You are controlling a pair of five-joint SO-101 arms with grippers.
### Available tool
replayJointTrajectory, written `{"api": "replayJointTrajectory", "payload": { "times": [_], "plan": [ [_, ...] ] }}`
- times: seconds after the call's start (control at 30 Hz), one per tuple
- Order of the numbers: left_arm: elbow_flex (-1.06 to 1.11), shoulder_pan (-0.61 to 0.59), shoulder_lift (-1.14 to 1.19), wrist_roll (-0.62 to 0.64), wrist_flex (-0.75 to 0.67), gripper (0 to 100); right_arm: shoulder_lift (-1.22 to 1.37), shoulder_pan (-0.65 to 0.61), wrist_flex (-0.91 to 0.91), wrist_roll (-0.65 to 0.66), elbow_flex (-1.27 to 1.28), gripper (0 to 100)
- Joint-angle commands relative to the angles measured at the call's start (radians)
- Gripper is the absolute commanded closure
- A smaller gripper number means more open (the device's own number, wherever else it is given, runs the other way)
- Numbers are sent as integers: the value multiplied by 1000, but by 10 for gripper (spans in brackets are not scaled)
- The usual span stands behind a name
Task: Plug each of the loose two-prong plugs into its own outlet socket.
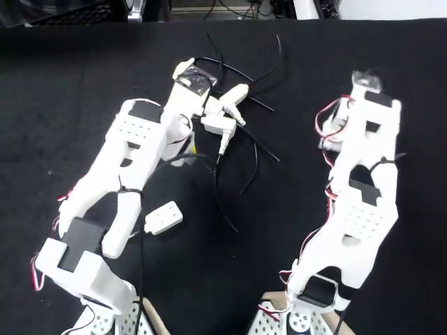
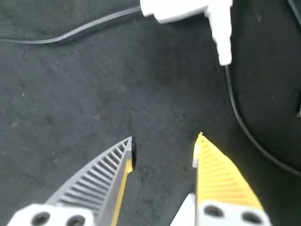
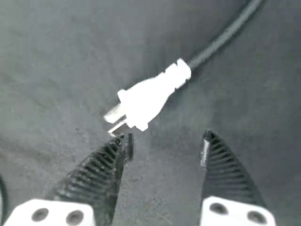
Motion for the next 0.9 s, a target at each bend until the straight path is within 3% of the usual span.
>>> {"api": "replayJointTrajectory", "payload": {
  "times": [0.0, 0.13, 0.3, 0.57, 0.87],
  "plan": [
    [62, 39, -9, 25, -130, 791, -50, 11, 12, 32, -160, 759],
    [128, 45, -9, 21, -222, 791, 48, -18, -8, 35, -260, 759],
    [197, 42, -2, 20, -236, 791, 251, -17, 3, 26, -427, 762],
    [263, 48, -2, 25, -338, 791, 513, 5, 267, -28, -826, 861],
    [274, 41, -3, 25, -341, 791, 734, 11, 344, -26, -1193, 865]
  ]
}}
